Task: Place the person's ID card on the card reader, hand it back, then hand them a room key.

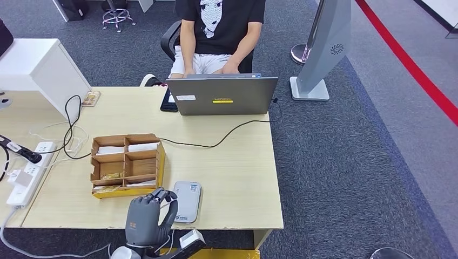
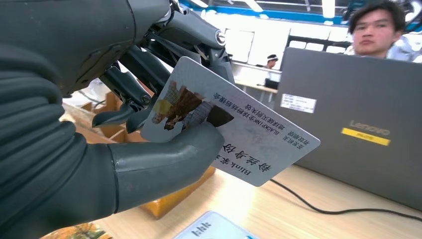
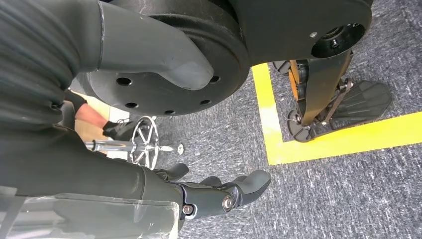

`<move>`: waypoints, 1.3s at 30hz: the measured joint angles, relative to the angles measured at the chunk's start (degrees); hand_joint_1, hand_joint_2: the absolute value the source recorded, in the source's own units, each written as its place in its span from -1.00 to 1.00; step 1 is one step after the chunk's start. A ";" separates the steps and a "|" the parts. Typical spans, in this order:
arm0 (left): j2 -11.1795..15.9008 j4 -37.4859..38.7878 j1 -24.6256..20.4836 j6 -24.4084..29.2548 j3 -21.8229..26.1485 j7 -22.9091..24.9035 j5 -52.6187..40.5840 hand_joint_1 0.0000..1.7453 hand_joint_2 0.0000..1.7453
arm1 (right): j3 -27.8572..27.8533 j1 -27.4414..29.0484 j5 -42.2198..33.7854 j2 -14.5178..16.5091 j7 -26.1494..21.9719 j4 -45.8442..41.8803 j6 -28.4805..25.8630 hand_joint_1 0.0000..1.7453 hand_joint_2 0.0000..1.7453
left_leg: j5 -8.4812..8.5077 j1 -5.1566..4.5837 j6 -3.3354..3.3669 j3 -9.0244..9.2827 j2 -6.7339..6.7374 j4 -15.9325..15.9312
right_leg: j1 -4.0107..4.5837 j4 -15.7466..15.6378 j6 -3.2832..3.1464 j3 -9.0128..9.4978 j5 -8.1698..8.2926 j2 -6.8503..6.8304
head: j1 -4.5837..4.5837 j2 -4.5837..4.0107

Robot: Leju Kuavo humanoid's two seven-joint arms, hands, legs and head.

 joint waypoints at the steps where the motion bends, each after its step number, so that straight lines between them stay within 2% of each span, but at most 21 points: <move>1: -0.11 -0.01 0.24 0.08 0.52 0.22 -0.18 1.00 1.00 | -0.10 0.00 0.04 0.04 -0.06 0.00 -0.01 -1.00 1.00 | 0.00 0.00 0.00 0.00 0.00 0.00 | 0.00 0.00 0.00 0.00 0.00 0.00 | 0.01 0.00; 11: -0.82 3.54 1.02 1.03 5.88 0.24 -1.36 1.00 1.00 | -0.46 -0.01 0.35 0.13 0.10 0.00 0.01 -1.00 1.00 | 0.01 0.00 0.00 0.02 0.01 0.00 | 0.00 0.00 0.00 0.01 0.01 0.02 | -0.01 0.01; 20: -1.30 11.51 0.55 2.12 10.40 -0.86 -2.50 1.00 1.00 | -0.59 -0.04 1.02 0.13 0.60 0.00 0.19 -1.00 1.00 | 0.00 0.00 0.00 0.04 0.02 0.00 | 0.00 0.00 0.00 -0.01 0.00 0.03 | -0.01 0.00; 39: -1.49 16.90 -0.62 3.58 11.51 -3.42 -3.28 1.00 1.00 | -0.66 -0.04 1.38 0.13 0.61 0.00 0.46 -1.00 1.00 | 0.00 0.00 0.00 0.16 0.02 0.00 | 0.00 0.00 0.00 0.11 0.01 0.02 | -0.01 0.00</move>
